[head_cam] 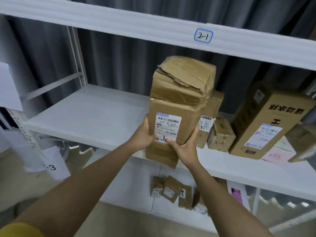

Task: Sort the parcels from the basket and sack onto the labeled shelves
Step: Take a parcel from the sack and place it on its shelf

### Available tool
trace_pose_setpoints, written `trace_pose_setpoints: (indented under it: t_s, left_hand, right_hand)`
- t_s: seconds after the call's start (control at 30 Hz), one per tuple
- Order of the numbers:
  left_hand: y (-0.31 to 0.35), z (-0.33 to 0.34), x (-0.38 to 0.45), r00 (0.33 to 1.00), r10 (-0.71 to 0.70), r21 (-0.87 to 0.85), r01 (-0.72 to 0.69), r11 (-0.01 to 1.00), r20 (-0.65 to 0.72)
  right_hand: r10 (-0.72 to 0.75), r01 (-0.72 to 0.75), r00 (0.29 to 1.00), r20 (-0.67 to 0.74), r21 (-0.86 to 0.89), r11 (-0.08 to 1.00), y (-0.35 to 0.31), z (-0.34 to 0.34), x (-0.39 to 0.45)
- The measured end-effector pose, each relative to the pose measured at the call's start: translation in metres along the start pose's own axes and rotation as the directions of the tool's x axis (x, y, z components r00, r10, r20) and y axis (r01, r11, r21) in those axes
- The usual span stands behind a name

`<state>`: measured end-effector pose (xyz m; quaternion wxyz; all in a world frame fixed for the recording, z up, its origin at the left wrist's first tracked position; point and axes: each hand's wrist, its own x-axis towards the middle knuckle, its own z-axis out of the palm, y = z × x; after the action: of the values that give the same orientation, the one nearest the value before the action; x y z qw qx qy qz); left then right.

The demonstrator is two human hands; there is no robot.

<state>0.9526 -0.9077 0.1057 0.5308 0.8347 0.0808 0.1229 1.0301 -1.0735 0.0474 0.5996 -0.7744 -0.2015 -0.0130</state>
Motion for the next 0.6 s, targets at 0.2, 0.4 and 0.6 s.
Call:
trace_pose_setpoints:
  t_s: [0.2, 0.4, 0.6]
  left_hand:
    - [-0.003, 0.003, 0.007, 1.000, 0.026, 0.017, -0.026, 1.000, 0.017]
    - [-0.006, 0.008, 0.011, 1.000, 0.012, 0.020, -0.013, 1.000, 0.016]
    - [-0.008, 0.007, 0.017, 1.000, 0.002, -0.046, -0.002, 0.999, 0.002]
  right_hand:
    - [-0.003, 0.003, 1.000, 0.001, 0.012, 1.000, 0.003, 0.000, 0.004]
    - [0.017, -0.017, 1.000, 0.026, 0.026, 0.999, 0.006, 0.000, 0.007]
    - [0.022, -0.021, 0.999, 0.033, -0.013, 1.000, 0.000, 0.002, 0.008]
